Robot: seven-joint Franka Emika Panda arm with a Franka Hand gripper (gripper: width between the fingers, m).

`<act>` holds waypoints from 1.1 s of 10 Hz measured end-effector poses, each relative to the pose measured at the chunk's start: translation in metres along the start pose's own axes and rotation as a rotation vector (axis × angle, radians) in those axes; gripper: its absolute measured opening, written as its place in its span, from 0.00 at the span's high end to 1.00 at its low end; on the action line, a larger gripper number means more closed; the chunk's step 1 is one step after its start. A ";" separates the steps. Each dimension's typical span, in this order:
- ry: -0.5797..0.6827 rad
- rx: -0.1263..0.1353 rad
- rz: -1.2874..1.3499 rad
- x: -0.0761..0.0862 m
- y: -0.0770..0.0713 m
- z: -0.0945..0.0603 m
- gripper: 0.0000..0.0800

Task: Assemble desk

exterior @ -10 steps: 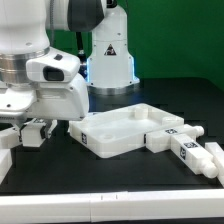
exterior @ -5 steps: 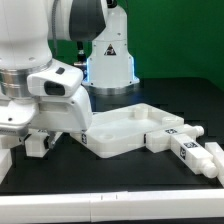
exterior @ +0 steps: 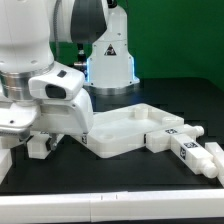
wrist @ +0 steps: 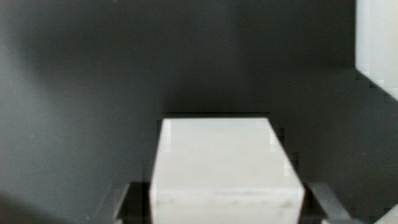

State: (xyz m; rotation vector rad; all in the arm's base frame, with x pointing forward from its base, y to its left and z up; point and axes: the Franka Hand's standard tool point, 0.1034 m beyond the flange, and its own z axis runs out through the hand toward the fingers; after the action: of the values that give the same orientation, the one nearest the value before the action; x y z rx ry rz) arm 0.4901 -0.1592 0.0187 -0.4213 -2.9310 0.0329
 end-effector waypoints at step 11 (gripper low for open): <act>-0.205 -0.081 0.534 -0.027 0.094 -0.096 0.19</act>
Offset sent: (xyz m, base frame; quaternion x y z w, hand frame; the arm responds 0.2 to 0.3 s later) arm -0.0025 -0.0160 0.0433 0.0227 -0.0492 -0.0186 0.9984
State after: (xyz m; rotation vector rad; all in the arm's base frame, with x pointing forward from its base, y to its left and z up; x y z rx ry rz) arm 0.5588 -0.0767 0.1045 -1.2682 -2.9216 0.0291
